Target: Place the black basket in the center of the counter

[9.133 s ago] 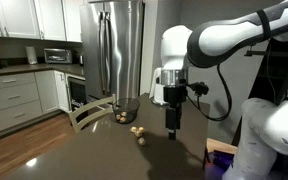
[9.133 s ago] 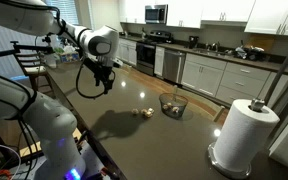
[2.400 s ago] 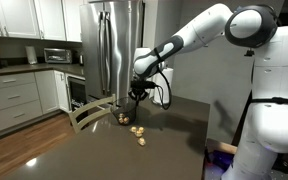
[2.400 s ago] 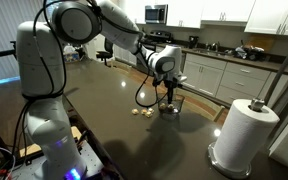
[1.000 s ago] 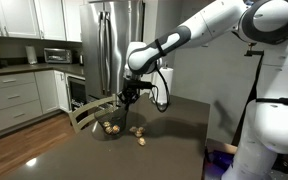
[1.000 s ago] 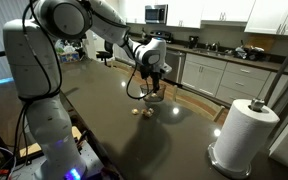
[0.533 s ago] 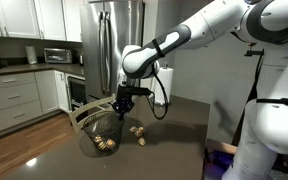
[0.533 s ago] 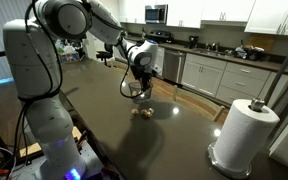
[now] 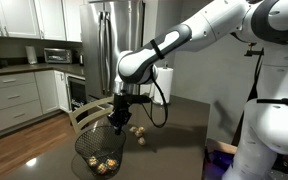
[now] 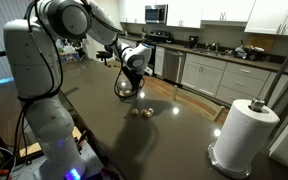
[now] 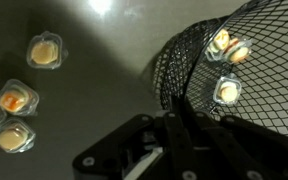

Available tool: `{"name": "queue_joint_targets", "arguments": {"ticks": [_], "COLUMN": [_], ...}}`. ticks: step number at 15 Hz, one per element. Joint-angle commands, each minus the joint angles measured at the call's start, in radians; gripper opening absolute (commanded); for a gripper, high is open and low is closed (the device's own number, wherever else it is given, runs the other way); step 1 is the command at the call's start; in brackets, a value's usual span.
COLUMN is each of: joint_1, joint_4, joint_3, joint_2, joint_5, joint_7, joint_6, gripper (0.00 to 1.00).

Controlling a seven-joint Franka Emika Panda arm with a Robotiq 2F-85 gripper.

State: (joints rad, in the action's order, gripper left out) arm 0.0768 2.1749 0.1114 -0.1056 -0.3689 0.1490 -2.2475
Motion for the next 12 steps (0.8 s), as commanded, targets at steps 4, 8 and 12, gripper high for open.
{"name": "queue_joint_targets", "arguments": {"ticks": [4,8,12], "joint_1": [0.017,0.024,0.028], "joint_4": [0.021,0.025,0.028], "joint_3": [0.03,0.037,0.036], "joint_2": [0.008,0.007,0.011], "joint_5": [-0.06,-0.053,-0.046], "joint_7": [-0.193,-0.228,-0.23], "joint_6": [0.079,0.1,0.108], "gripper": [0.02,0.36,0.62]}}
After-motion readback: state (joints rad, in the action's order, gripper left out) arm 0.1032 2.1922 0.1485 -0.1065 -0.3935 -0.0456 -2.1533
